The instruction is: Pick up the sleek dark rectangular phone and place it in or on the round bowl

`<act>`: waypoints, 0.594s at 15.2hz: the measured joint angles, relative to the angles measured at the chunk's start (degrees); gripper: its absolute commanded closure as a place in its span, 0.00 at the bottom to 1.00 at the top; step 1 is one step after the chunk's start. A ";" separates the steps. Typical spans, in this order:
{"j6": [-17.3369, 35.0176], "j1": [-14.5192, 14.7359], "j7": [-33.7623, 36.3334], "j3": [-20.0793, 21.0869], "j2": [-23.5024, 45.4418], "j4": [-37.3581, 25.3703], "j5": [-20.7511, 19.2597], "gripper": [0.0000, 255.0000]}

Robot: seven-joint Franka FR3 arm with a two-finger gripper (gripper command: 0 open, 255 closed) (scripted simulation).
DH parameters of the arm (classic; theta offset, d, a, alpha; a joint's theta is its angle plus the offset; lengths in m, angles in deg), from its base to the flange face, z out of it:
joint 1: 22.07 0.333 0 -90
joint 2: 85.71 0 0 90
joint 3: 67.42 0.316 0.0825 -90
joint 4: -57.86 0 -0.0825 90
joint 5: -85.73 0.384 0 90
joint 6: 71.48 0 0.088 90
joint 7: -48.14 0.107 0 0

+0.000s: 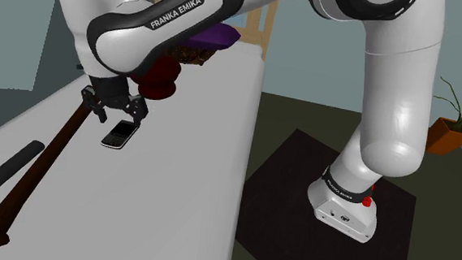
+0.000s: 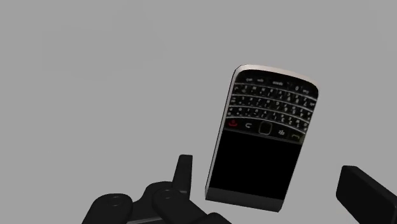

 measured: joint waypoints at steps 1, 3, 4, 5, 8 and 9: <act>0.52 0.09 0.15 -0.22 0.55 0.04 -0.27 0.00; 1.45 0.34 0.49 -0.53 1.39 0.21 -0.74 0.00; 2.05 0.49 0.69 -0.68 1.83 0.42 -1.00 0.00; 2.79 0.73 0.96 -0.89 2.47 0.57 -1.37 0.00; 3.37 0.87 1.10 -1.08 3.02 0.66 -1.66 0.00; 3.42 0.87 1.11 -1.10 3.05 0.66 -1.68 0.00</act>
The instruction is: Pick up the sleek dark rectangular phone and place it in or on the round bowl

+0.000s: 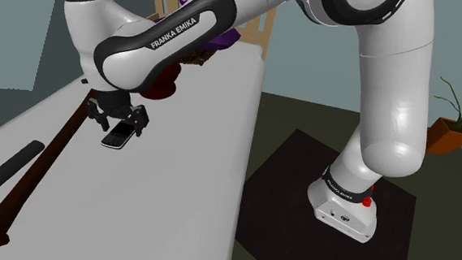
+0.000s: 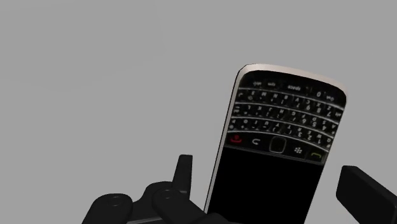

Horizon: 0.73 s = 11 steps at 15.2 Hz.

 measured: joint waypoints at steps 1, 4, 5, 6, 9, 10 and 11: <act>0.02 0.00 0.00 -0.01 0.01 0.00 -0.01 0.00; 0.03 0.00 0.00 -0.01 0.02 0.00 -0.01 1.00; -0.10 0.00 0.01 0.02 -0.10 -0.06 0.00 1.00; -0.02 0.01 0.02 0.02 -0.06 -0.04 -0.01 1.00; 0.04 0.01 0.05 0.01 -0.08 -0.01 -0.02 1.00; 0.05 0.01 0.06 0.00 -0.08 0.00 -0.02 1.00; 0.04 0.03 0.08 -0.01 -0.07 -0.02 -0.04 1.00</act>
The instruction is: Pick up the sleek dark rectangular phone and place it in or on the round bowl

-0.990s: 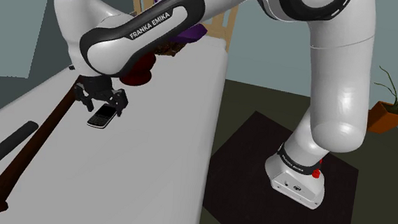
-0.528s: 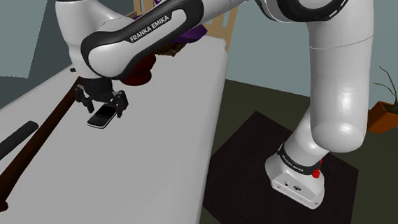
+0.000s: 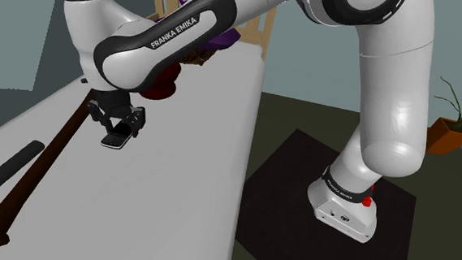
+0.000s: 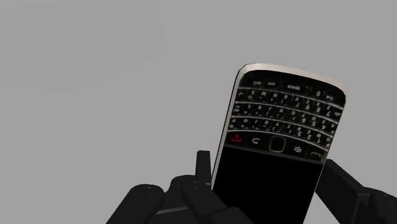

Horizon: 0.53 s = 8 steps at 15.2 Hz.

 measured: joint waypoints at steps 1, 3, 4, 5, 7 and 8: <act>0.01 0.00 0.00 0.00 -0.01 0.01 0.00 1.00; -0.02 -0.01 -0.03 0.01 0.01 -0.02 0.01 1.00; -0.37 -0.06 -0.15 0.06 -0.07 -0.26 0.12 1.00; -0.72 -0.11 -0.22 0.15 -0.29 -0.37 0.26 1.00; -1.90 -0.22 -0.43 0.43 -0.95 -0.94 0.69 1.00; -2.34 -0.45 -0.68 0.56 -1.40 -0.98 0.94 1.00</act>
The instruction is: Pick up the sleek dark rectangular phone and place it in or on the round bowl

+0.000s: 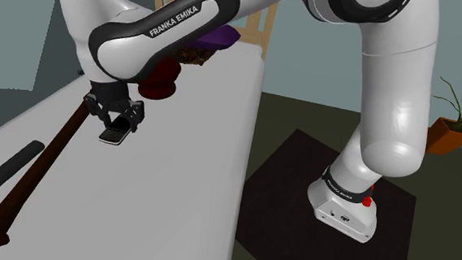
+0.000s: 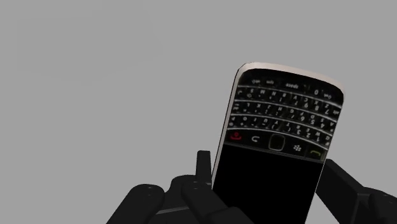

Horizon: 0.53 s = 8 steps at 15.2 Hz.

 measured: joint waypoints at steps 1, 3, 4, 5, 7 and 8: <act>-0.62 0.00 -0.01 0.15 -0.36 -0.30 0.21 1.00; -1.69 -0.18 -0.24 0.42 -1.12 -0.67 0.65 1.00; -2.48 -0.18 -0.39 0.51 -1.28 -1.34 0.81 1.00; -3.08 -0.22 -0.53 0.58 -1.46 -1.80 0.95 1.00; -4.43 -0.25 -0.68 0.81 -2.03 -2.63 1.33 1.00; -5.13 -0.28 -0.77 0.93 -2.35 -3.05 1.53 1.00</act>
